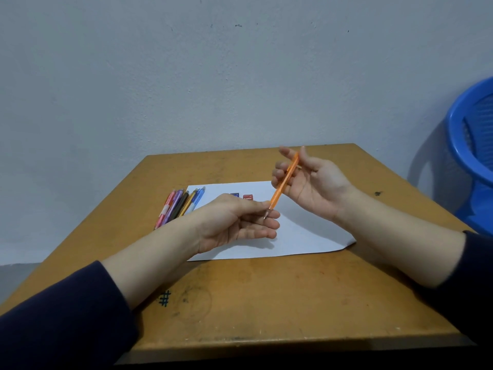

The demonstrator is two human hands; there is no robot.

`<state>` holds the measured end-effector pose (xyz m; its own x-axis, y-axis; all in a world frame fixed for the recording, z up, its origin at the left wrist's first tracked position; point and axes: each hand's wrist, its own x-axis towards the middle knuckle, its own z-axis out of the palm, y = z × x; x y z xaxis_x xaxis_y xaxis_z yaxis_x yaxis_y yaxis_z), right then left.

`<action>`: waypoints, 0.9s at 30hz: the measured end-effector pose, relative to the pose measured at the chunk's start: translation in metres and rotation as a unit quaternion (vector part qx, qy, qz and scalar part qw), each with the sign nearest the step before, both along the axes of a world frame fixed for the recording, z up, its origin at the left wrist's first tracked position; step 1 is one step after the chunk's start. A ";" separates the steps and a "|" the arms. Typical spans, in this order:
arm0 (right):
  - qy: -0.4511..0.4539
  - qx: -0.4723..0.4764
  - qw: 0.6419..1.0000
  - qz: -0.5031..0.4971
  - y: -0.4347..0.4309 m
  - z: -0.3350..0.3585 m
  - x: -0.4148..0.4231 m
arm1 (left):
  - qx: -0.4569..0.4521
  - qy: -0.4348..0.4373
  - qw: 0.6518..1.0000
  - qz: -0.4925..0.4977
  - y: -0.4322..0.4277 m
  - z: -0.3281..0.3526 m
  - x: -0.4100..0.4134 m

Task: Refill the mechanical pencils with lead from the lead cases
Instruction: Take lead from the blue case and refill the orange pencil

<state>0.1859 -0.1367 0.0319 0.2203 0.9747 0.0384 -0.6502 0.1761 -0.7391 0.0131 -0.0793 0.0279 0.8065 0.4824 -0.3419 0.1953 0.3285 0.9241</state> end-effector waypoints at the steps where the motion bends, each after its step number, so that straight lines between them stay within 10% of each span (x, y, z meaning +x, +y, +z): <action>1: -0.052 -0.008 0.998 -0.020 0.000 -0.001 -0.001 | 0.006 -0.007 1.000 0.007 0.000 0.000 0.000; 5: -0.269 -0.021 0.960 -0.077 -0.003 -0.006 -0.008 | 0.038 -0.020 0.999 0.023 0.002 -0.002 0.001; 14: -0.274 -0.057 0.951 -0.132 -0.001 -0.006 -0.001 | 0.199 -0.050 0.976 0.074 0.005 -0.008 0.001; 19: -0.297 -0.097 0.937 -0.158 -0.001 0.003 0.016 | 0.494 0.041 0.861 0.112 0.015 -0.013 -0.001; 27: -0.554 -0.213 0.759 -0.267 0.005 -0.002 0.052 | 0.590 0.183 0.786 0.025 0.042 -0.034 0.003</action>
